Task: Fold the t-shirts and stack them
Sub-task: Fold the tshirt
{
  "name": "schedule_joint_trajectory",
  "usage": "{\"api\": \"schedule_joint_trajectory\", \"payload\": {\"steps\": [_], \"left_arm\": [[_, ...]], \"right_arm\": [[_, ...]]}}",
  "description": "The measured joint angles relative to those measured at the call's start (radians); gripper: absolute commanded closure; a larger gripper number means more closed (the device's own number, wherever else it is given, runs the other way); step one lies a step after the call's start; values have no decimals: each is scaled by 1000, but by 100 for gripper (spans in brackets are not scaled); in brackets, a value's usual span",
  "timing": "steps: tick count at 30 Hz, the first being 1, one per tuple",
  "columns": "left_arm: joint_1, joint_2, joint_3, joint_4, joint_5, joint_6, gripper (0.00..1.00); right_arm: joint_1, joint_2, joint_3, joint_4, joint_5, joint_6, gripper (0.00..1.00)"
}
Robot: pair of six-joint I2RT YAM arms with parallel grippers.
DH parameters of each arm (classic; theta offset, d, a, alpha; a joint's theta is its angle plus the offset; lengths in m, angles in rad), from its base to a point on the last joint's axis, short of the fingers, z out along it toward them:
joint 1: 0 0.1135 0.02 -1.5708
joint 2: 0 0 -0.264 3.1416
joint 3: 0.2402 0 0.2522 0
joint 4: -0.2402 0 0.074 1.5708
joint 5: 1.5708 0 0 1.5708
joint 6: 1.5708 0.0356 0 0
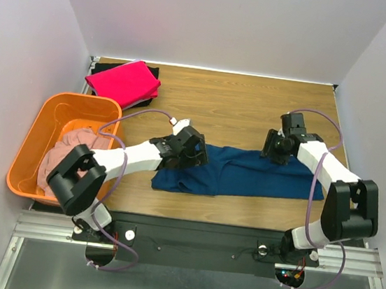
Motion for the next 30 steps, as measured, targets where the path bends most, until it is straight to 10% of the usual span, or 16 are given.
{"api": "schedule_joint_trajectory", "payload": {"steps": [30], "left_arm": [[312, 433, 343, 86, 154, 284, 2]], "right_arm": [[-148, 131, -66, 39, 64, -8, 45]]}}
